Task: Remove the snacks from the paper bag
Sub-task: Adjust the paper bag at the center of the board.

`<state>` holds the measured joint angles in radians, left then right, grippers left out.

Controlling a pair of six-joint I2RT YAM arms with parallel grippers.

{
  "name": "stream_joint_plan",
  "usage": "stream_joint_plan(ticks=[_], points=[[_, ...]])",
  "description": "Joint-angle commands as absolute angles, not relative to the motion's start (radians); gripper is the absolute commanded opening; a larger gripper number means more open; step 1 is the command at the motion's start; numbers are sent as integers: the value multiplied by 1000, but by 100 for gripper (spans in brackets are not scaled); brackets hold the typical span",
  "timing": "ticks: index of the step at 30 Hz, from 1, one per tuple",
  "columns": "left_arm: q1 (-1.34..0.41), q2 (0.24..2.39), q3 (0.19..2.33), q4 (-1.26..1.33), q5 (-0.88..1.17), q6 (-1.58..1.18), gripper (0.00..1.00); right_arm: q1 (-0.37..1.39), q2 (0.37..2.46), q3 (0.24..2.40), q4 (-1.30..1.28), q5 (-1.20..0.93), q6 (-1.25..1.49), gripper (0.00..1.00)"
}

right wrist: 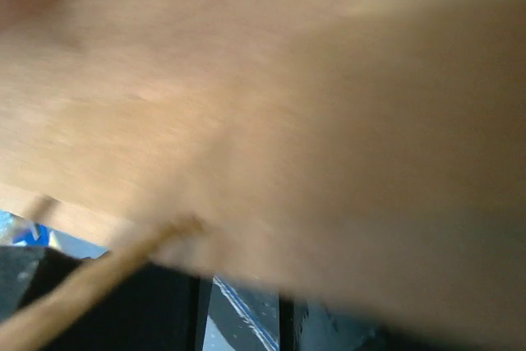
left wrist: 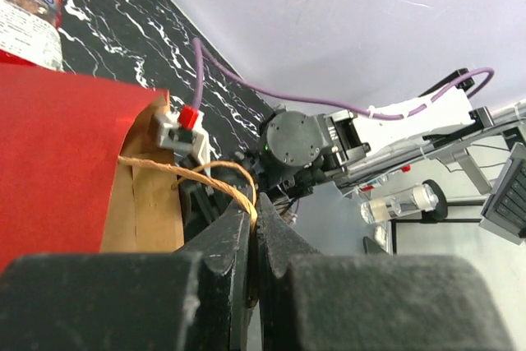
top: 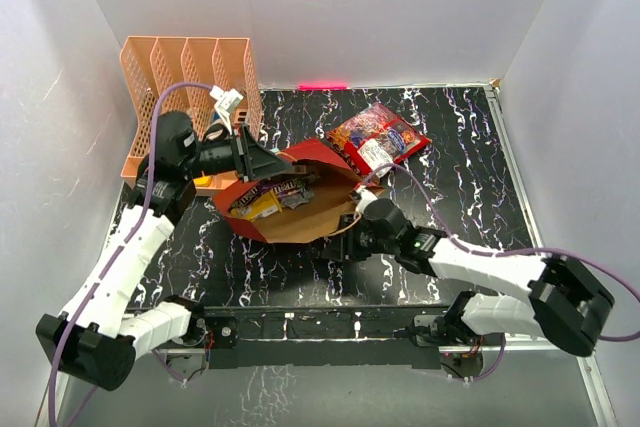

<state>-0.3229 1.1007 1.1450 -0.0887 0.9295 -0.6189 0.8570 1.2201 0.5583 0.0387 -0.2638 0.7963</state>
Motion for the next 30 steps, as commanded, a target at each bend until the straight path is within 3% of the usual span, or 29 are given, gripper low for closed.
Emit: stream_joint_plan(ticks=[1, 10, 16, 20, 24, 30], points=[[-327, 1005, 1035, 135, 1014, -783, 0, 856, 1059, 500, -98, -79, 817, 34], [-337, 906, 866, 426, 992, -1028, 0, 854, 622, 547, -553, 198, 923, 41], [-351, 876, 806, 467, 983, -1057, 0, 854, 449, 677, -536, 375, 862, 64], [-370, 869, 777, 487, 978, -1069, 0, 854, 533, 753, -344, 132, 512, 75], [-399, 852, 740, 520, 961, -1096, 0, 854, 713, 874, -349, -207, 256, 78], [-458, 825, 730, 490, 923, -1088, 0, 921, 821, 909, -276, -393, 96, 81]])
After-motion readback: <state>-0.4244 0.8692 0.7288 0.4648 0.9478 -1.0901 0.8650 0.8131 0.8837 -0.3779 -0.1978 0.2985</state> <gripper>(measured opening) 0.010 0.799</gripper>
